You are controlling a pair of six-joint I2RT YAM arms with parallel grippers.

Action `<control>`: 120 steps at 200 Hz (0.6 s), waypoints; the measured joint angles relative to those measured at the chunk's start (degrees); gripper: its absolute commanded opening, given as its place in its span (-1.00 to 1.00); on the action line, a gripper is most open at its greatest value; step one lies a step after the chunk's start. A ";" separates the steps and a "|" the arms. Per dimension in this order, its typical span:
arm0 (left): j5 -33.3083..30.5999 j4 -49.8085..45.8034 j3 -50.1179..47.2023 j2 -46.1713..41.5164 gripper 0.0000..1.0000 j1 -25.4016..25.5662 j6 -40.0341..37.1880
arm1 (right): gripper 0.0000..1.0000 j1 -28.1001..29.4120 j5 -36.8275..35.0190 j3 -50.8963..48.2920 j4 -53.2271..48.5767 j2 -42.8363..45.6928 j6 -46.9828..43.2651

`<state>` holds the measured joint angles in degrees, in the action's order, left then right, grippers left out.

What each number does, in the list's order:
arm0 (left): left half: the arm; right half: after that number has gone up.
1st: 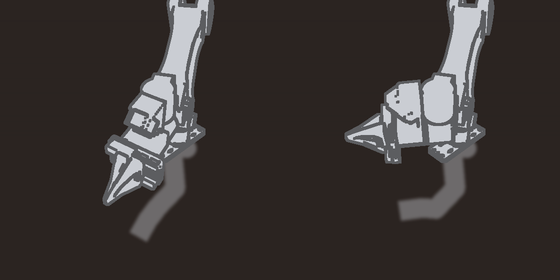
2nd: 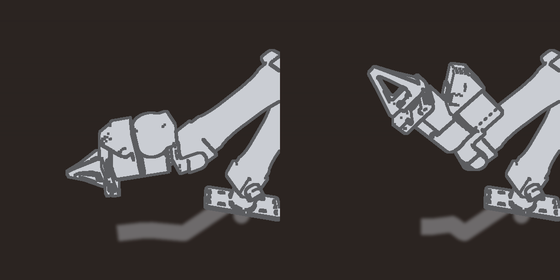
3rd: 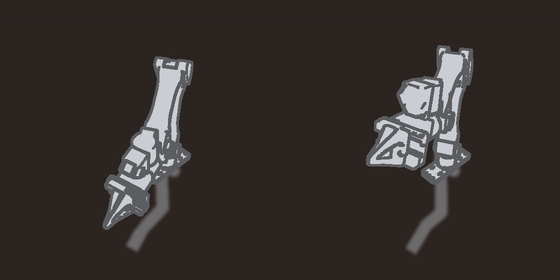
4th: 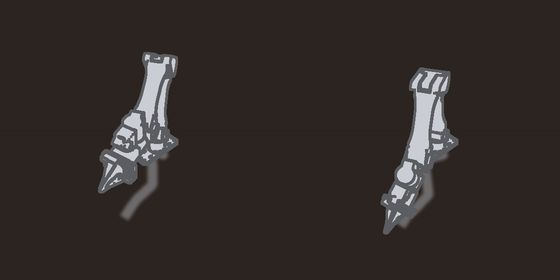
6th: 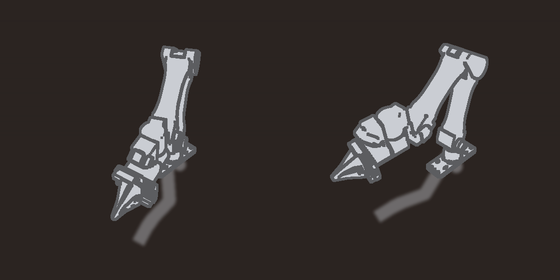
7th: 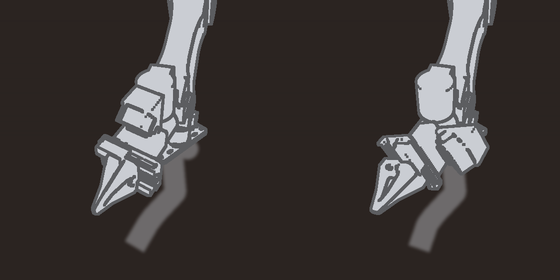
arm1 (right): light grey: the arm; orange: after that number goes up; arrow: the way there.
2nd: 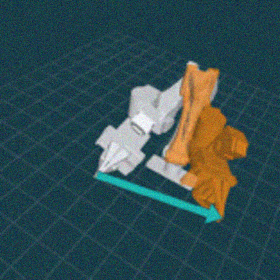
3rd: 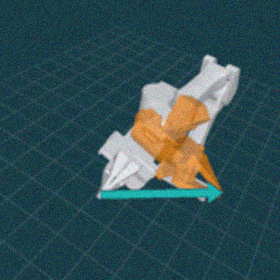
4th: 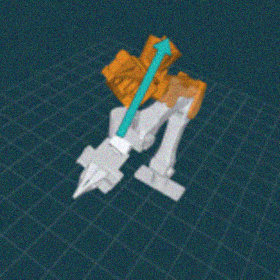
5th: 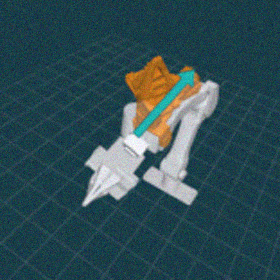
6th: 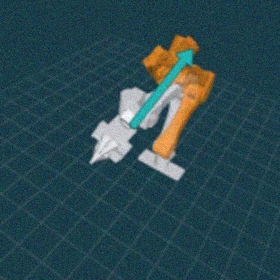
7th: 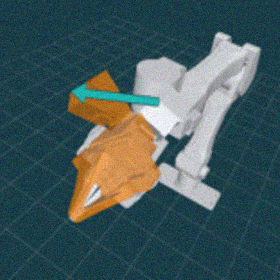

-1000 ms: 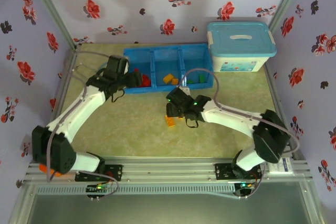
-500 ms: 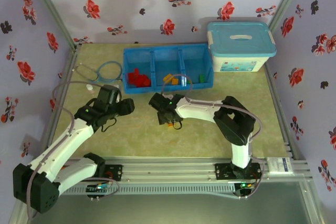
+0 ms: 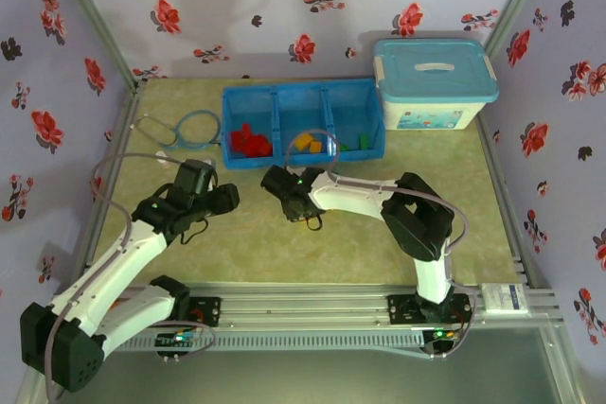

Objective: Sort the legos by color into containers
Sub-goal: Pick up the lego from the center of the table, then place the lego in the container.

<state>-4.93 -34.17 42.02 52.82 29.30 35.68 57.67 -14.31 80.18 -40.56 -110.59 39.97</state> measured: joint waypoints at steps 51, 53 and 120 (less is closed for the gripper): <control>-0.59 -1.09 -2.95 -5.44 0.16 3.43 1.36 | -0.49 -7.63 -0.20 19.67 -2.23 -2.12 -6.71; -0.61 -1.14 -3.10 -5.57 0.16 3.50 1.38 | -0.49 -8.02 -0.20 20.50 -2.23 -2.49 -6.95; -1.73 -1.79 -4.70 -7.76 0.15 7.58 1.70 | -0.45 -16.11 2.43 42.27 -6.05 -22.03 -12.59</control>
<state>-6.66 -35.97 37.32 45.06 36.88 37.39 41.56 -11.88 122.45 -46.61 -132.62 27.38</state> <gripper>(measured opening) 0.578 0.311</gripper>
